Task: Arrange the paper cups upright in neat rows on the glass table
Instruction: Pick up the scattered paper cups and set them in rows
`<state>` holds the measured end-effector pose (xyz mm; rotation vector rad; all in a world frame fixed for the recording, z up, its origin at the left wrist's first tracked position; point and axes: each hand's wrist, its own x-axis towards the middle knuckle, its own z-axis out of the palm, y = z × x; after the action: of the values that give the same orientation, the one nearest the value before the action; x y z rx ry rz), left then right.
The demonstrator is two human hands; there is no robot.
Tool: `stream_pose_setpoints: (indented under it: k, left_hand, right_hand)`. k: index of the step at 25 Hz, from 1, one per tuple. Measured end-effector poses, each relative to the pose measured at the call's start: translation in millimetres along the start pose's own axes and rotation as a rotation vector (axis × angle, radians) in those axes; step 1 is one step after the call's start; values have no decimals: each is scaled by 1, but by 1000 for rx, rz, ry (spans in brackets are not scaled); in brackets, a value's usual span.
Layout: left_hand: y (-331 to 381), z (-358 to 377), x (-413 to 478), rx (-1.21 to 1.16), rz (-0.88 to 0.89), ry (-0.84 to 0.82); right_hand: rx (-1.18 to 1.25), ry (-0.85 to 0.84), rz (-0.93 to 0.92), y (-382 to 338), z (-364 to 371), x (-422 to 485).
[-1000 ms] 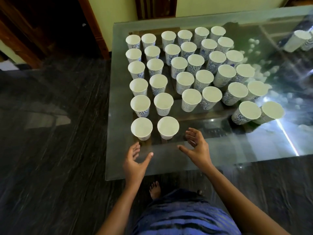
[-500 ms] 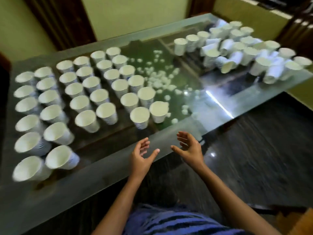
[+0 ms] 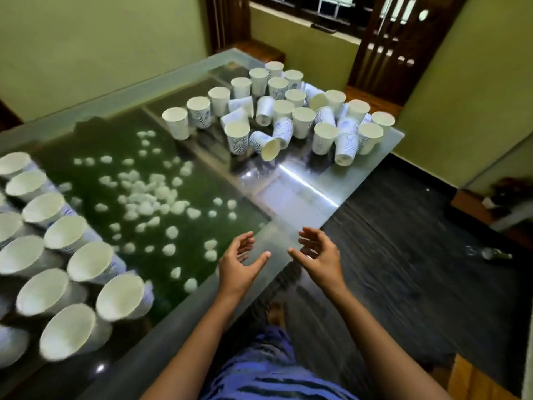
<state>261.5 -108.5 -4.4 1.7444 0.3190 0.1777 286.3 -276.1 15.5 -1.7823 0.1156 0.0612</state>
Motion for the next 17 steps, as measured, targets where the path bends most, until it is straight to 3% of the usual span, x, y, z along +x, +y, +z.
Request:
stream_pose_setpoints:
  k: [7, 13, 17]
  left_hand:
    - [30, 56, 140, 53, 15, -5]
    - [51, 57, 233, 440, 283, 50]
    - [48, 63, 273, 674, 336, -2]
  right_hand:
    - [-41, -43, 49, -22, -14, 146]
    - [56, -49, 142, -37, 9, 247]
    - [101, -27, 271, -42, 29, 307]
